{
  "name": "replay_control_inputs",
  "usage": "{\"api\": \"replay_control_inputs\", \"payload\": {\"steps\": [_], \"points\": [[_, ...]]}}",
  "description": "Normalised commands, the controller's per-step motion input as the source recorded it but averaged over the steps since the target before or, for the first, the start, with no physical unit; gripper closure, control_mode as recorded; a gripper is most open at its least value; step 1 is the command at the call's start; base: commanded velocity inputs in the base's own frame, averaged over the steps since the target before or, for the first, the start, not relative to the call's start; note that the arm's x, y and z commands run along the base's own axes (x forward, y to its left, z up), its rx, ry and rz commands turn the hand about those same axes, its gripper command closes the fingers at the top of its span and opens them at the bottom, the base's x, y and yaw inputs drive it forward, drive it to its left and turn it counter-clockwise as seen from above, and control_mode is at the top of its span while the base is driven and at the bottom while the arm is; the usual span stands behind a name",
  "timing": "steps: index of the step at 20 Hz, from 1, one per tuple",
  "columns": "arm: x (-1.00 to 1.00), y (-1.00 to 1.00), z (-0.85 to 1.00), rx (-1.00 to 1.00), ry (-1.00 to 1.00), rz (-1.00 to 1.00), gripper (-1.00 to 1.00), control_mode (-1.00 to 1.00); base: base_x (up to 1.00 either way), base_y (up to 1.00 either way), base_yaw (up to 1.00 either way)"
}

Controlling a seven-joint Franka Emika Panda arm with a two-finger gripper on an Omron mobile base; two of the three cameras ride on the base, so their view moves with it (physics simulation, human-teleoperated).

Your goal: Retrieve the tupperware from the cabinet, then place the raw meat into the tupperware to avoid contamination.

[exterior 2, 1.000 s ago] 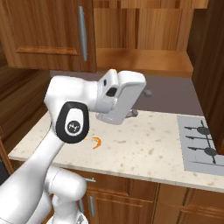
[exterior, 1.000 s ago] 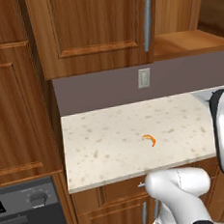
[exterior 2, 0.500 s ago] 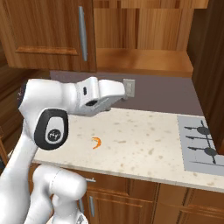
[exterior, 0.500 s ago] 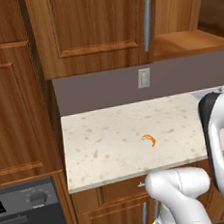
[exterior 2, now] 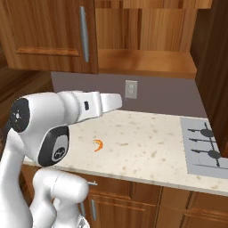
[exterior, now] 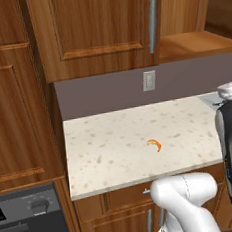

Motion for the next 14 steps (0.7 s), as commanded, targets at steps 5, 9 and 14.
{"api": "replay_control_inputs", "payload": {"steps": [5, 9, 14], "points": [[0.04, 0.23, 0.00, 0.26, -0.27, 0.26, -1.00, -1.00, 0.00, 0.00, 0.00], [0.00, 0.27, 0.02, 0.22, -0.31, 0.20, -1.00, -1.00, 0.00, 0.00, 0.00], [-0.17, 0.43, 0.13, 0.11, -0.27, 0.08, -1.00, -1.00, 0.00, 0.00, 0.00]]}}
